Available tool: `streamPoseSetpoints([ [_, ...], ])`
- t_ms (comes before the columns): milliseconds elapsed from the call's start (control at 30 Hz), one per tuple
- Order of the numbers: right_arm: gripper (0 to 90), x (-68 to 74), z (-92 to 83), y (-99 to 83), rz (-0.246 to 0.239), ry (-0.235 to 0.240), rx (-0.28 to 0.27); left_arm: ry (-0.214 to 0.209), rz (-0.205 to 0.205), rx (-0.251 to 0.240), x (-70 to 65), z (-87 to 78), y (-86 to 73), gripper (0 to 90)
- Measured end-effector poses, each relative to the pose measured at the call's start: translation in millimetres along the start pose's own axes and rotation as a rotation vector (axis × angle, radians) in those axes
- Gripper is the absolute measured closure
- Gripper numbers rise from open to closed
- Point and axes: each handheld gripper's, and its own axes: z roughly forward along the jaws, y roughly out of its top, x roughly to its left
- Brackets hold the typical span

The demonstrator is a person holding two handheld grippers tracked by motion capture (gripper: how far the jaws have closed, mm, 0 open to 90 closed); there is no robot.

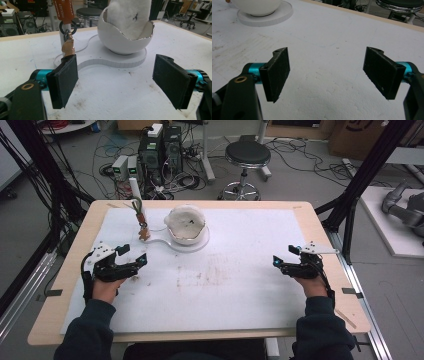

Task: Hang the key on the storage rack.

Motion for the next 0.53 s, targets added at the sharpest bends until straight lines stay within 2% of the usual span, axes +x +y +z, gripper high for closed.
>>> streamPoseSetpoints([
  [533,21.8,-1.1,0.3,-0.4,0.005,0.001,0.002,0.009,-0.006,0.005,1.5,0.6,-0.7,20.4],
])
